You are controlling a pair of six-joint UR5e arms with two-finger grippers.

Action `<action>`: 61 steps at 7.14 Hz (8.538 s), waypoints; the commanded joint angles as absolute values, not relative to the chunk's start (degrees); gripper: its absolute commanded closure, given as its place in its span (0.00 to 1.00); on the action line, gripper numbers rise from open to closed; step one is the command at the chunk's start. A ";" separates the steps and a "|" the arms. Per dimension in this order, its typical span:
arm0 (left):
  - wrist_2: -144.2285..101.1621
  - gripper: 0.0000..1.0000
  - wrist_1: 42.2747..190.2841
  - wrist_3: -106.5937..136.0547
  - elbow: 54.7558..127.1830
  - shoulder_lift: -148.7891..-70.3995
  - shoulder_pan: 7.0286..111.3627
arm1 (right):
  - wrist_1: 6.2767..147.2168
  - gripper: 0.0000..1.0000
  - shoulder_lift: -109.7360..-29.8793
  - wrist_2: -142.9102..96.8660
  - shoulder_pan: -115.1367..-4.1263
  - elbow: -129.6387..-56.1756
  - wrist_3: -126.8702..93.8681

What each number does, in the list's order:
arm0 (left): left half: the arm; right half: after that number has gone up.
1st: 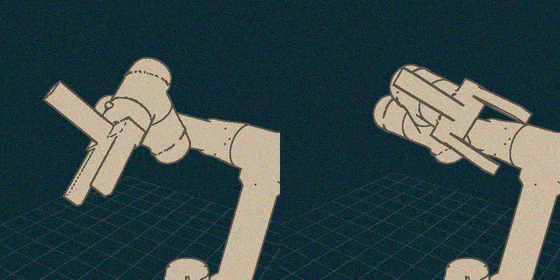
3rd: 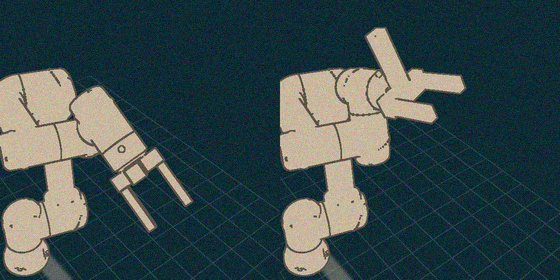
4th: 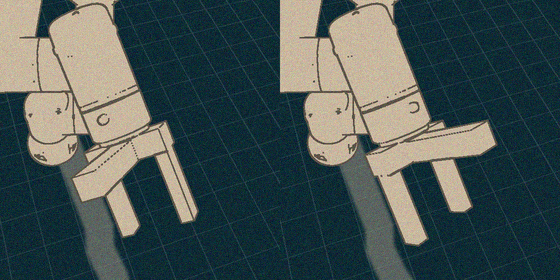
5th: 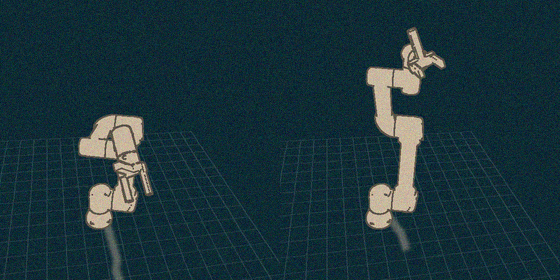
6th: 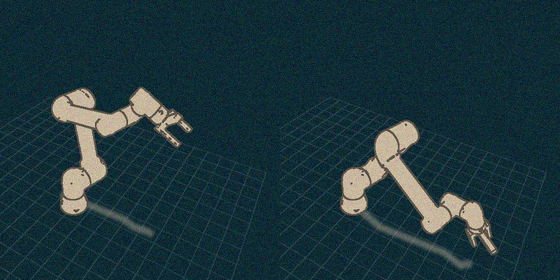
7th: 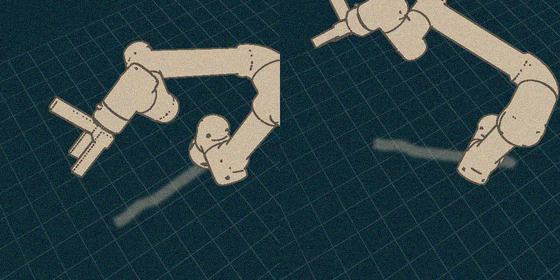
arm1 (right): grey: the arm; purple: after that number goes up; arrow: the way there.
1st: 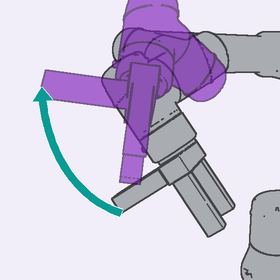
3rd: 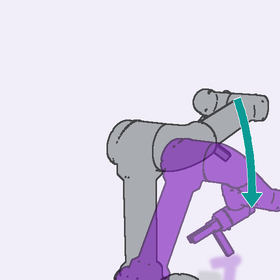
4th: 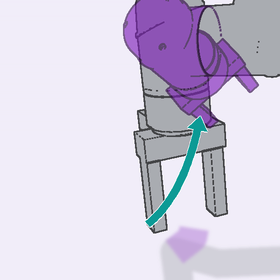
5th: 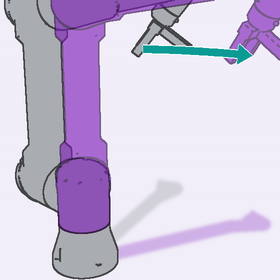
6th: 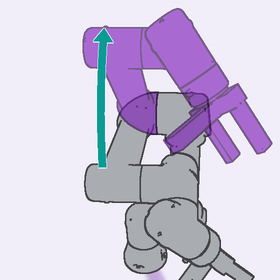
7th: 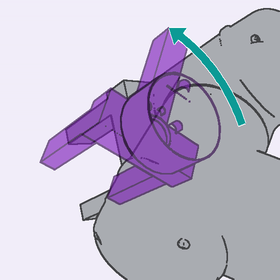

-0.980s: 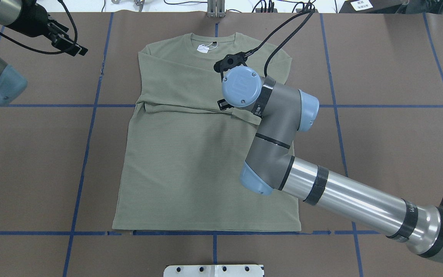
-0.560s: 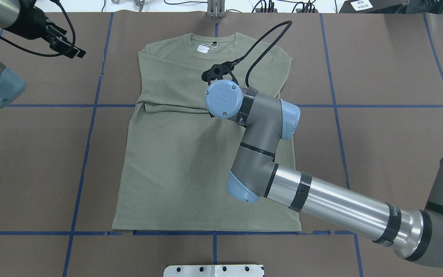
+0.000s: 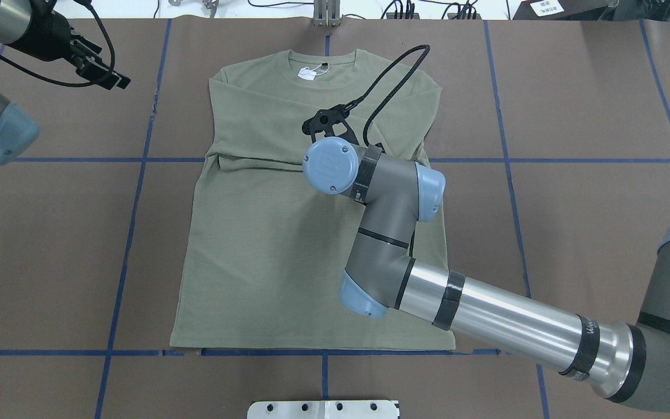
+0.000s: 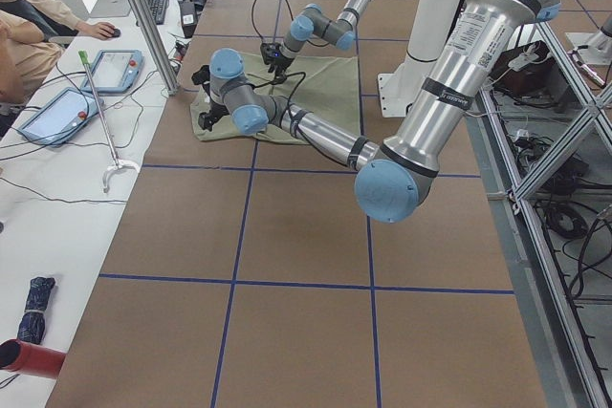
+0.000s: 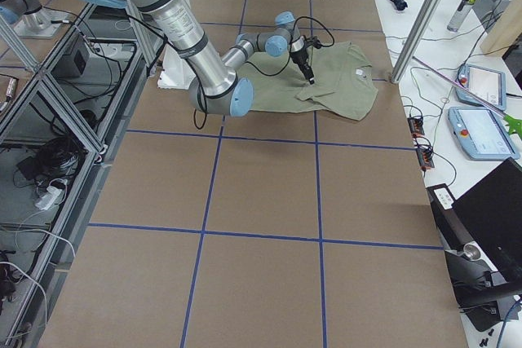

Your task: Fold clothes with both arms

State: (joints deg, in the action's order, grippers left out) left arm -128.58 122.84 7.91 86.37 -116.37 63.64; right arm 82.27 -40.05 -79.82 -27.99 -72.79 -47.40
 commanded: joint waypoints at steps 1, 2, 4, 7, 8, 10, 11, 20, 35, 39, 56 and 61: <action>-128.58 0.00 122.78 7.91 86.31 -116.37 63.63 | 82.27 0.39 -40.08 -79.37 -27.77 -72.42 -47.55; -128.58 0.00 122.78 7.91 86.31 -116.37 63.55 | 82.44 0.49 -40.17 -79.37 -27.77 -72.51 -47.11; -128.58 0.00 122.87 8.00 86.31 -116.37 63.54 | 82.53 0.65 -40.34 -79.37 -27.69 -72.51 -47.28; -128.58 0.00 122.87 8.00 86.31 -116.37 63.54 | 82.53 0.83 -40.25 -79.37 -27.69 -72.51 -47.37; -128.58 0.00 122.87 8.00 86.31 -116.37 63.54 | 82.53 1.00 -40.34 -79.45 -27.69 -72.77 -47.20; -128.58 0.00 122.96 8.09 86.40 -116.37 63.63 | 82.70 1.00 -40.60 -79.45 -28.64 -73.12 -46.67; -128.58 0.00 122.96 8.17 86.40 -116.37 63.63 | 83.14 1.00 -41.56 -79.71 -30.04 -74.34 -45.02; -128.58 0.00 122.96 8.35 87.10 -116.46 63.54 | 82.09 0.02 -50.18 -79.63 -36.03 -80.16 -34.45; -103.74 0.24 123.31 72.86 119.71 -94.75 31.95 | 73.39 0.01 -85.33 -94.92 -31.29 -125.05 -97.09; -95.83 0.23 123.40 78.90 119.53 -89.49 19.02 | 71.19 0.05 -87.01 -85.44 -19.71 -126.38 -103.95; -87.01 0.69 123.84 94.04 115.84 -88.77 8.35 | 71.63 0.10 -89.65 -73.30 -7.03 -126.47 -114.78; -85.08 1.00 123.58 93.69 118.81 -88.59 8.17 | 80.23 0.26 -89.03 -69.52 -0.19 -127.00 -124.44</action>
State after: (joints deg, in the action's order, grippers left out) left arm -85.26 123.65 93.80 117.30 -88.60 8.15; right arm 78.38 -89.21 -69.92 -1.79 -126.91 -122.40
